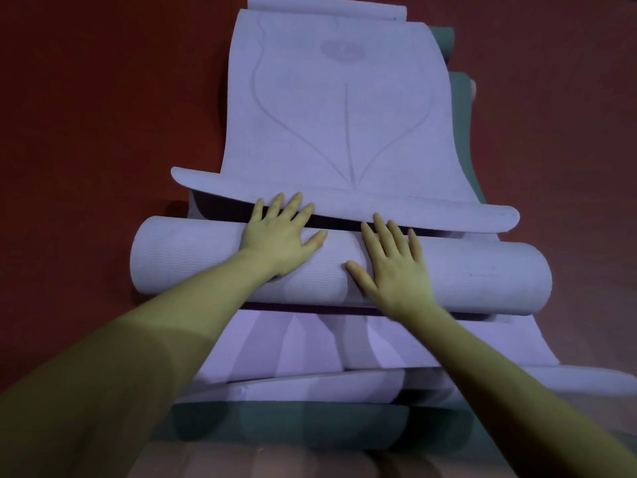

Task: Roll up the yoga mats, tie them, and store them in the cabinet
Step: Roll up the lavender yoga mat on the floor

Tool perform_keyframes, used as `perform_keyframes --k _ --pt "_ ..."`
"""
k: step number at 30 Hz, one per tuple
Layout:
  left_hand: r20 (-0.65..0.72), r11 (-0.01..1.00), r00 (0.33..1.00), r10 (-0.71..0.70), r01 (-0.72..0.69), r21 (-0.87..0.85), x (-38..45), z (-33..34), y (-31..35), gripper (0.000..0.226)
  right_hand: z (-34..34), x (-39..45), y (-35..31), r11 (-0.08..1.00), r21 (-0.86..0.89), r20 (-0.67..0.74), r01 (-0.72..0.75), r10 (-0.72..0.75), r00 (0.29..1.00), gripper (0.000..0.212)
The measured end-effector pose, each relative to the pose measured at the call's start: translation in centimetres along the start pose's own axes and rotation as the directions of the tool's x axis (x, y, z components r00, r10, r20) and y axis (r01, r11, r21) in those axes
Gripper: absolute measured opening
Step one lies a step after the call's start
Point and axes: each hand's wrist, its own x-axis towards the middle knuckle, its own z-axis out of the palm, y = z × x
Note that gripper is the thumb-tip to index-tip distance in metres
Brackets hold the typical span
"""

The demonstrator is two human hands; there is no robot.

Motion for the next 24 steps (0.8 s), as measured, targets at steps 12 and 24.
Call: perform_keyframes --k 12,24 --pt "-0.042 0.967 0.977 0.207 -0.198 0.158 -3.2 0.8 -0.6 0.115 -0.3 3.6 0.6 0.995 0.066 0.056 -0.071 0.067 0.996 0.089" --pt "0.034 0.934 0.975 0.221 -0.222 0.28 -0.3 -0.3 -1.3 0.134 -0.1 3.2 2.3 0.981 -0.136 0.155 0.136 -0.115 0.981 0.13"
